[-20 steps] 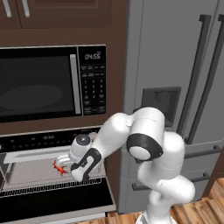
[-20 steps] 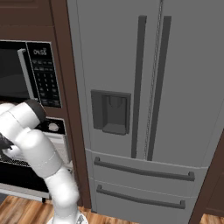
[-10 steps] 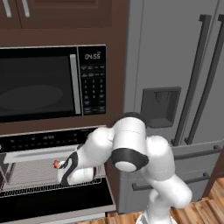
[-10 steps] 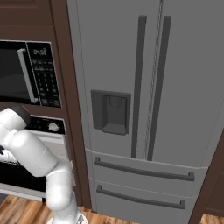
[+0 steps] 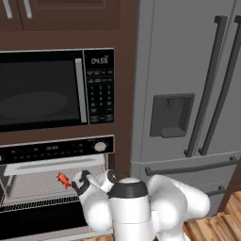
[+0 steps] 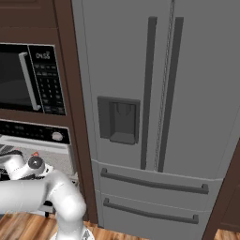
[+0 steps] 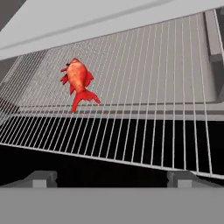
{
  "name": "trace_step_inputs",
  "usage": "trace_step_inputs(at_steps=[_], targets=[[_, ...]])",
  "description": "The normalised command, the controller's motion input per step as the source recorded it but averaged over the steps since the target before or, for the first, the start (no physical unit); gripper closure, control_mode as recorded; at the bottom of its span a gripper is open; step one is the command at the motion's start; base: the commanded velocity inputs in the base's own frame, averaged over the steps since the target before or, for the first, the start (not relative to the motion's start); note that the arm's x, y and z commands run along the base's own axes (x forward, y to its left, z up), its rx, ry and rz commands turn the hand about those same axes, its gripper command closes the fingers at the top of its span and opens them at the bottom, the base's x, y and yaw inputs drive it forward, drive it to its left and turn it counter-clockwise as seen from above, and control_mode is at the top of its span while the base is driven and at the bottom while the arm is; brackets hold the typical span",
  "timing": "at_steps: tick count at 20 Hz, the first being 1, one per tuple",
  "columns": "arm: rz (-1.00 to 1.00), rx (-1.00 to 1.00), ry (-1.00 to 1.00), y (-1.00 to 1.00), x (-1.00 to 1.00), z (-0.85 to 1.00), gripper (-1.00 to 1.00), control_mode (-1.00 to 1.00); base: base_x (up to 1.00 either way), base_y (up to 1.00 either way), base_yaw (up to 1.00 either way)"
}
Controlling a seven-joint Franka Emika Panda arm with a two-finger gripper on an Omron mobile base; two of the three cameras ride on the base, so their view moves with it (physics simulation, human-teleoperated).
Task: Take the fish from the oven and place it on the plate on the counter.
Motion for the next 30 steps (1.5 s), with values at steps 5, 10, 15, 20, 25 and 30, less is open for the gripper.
trace_step_inputs(at_steps=[5,10,15,20,25,30], targets=[[0.0,0.0,0.0,0.21,0.0,0.26,-1.0,-1.0,0.0,0.0,0.0],[0.0,-0.03,0.0,0.44,0.0,0.42,-1.0,-1.0,0.0,0.0,0.0],[0.0,-0.13,0.03,0.47,0.13,0.05,-1.0,-1.0,0.0,0.0,0.0],[-0.01,-0.23,0.0,0.47,0.05,0.0,-1.0,-1.0,0.0,0.0,0.0],[0.0,-0.15,0.03,0.4,0.39,0.0,-1.0,-1.0,0.0,0.0,0.0],[0.0,-0.01,0.04,0.0,0.37,0.0,-1.0,-1.0,0.0,0.0,0.0]])
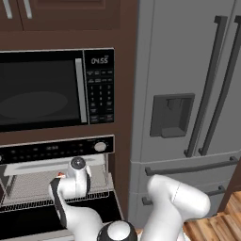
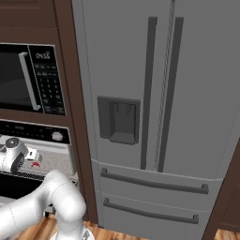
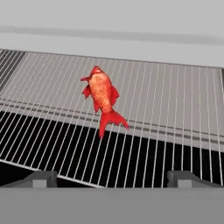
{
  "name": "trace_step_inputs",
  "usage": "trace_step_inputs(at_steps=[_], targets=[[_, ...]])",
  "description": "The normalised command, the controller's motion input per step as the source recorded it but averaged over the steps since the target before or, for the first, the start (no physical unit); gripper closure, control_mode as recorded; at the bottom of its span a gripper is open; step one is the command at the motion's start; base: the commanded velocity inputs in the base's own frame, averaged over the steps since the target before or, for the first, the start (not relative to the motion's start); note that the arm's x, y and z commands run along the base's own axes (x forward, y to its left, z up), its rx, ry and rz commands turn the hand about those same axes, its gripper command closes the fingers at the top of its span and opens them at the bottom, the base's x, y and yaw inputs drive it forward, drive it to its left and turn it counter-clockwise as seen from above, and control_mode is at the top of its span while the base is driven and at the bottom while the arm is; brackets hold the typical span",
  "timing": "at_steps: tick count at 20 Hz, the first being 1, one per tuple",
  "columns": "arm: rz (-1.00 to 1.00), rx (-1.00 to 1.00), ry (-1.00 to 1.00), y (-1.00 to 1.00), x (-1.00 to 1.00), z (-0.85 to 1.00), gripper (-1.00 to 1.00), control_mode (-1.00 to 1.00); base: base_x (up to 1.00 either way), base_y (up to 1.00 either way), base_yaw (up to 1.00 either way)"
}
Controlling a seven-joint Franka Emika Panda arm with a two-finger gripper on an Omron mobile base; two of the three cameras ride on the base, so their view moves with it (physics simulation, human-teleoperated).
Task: Take the fish from the oven and place it on the plate on the counter.
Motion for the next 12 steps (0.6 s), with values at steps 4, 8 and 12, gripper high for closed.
trace_step_inputs(at_steps=[4,8,12], targets=[[0.0,-0.01,0.14,0.0,0.39,-0.14,-1.0,-1.0,0.0,0.0,0.0],[0.0,-0.02,0.18,0.01,0.47,-0.38,-1.0,-1.0,0.0,0.0,0.0],[0.0,-0.02,0.1,0.08,0.46,-0.38,-1.0,-1.0,0.0,0.0,0.0]])
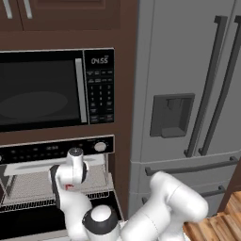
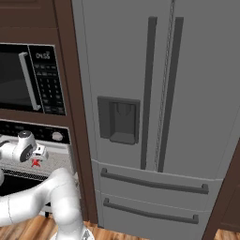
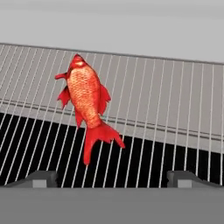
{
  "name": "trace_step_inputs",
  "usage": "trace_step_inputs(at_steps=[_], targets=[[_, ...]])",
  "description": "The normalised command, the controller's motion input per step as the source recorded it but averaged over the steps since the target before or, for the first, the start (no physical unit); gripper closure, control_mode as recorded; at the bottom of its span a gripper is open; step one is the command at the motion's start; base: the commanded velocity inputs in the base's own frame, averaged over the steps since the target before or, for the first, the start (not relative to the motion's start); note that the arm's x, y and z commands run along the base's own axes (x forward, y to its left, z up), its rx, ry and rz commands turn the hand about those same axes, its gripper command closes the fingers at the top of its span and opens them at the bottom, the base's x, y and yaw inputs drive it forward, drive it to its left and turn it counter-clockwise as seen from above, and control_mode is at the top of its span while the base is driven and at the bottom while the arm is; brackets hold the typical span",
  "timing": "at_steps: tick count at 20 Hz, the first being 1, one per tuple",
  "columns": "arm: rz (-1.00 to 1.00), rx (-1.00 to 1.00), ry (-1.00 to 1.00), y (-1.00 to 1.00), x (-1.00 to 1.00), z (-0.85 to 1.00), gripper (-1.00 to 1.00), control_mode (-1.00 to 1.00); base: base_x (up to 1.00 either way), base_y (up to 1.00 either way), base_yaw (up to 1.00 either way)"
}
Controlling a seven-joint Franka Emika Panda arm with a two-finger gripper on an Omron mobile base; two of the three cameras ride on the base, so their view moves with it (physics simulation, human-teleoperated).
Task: Take the fish from the oven and place it on the plate on the counter.
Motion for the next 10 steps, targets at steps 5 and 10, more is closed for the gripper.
trace_step_inputs(at_steps=[5,10], targets=[[0.0,0.0,0.02,0.21,0.12,-0.36,-1.0,-1.0,0.0,0.0,0.0],[0.0,0.0,0.02,0.37,0.01,-0.41,-1.0,-1.0,0.0,0.0,0.0]])
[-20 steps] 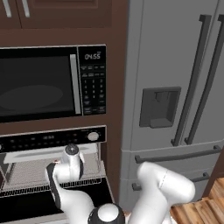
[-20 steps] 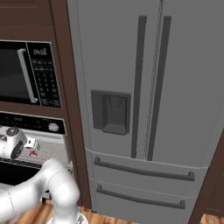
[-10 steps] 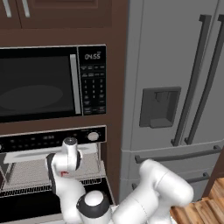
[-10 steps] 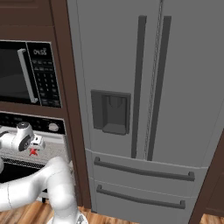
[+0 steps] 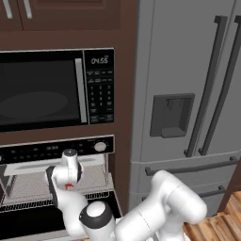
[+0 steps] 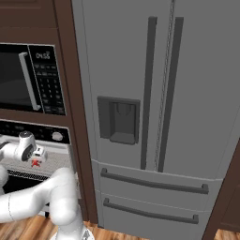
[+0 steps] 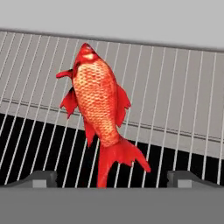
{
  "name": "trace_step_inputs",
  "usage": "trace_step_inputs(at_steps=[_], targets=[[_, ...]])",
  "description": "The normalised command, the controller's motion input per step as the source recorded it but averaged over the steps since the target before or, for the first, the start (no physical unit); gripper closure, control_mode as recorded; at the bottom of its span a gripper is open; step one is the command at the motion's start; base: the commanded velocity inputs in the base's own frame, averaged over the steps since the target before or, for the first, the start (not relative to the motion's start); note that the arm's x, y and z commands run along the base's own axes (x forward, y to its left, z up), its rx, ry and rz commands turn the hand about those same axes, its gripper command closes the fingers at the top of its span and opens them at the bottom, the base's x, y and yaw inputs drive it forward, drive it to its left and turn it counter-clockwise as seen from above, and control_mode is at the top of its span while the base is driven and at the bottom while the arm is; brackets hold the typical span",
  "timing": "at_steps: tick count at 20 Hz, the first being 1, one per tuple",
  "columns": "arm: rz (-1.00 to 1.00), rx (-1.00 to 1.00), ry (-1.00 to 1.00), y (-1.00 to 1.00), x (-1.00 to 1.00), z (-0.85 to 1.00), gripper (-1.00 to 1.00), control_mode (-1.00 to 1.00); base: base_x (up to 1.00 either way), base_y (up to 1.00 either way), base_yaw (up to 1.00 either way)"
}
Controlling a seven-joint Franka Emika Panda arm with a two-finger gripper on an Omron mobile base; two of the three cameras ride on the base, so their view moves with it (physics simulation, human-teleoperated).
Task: Take the fish from the oven and place it on the plate on the counter.
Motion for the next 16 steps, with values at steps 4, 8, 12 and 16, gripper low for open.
trace_step_inputs(at_steps=[4,8,12,16], targets=[[0.0,0.0,0.0,0.21,0.28,-0.56,-1.0,-1.0,0.0,0.0,0.0],[0.0,0.0,-0.02,0.17,0.29,-0.33,-1.0,-1.0,0.0,0.0,0.0],[0.0,0.0,-0.05,0.14,0.21,-0.03,-1.0,-1.0,0.0,0.0,0.0],[0.0,0.0,0.0,0.01,0.03,0.0,-1.0,-1.0,0.0,0.0,0.0]])
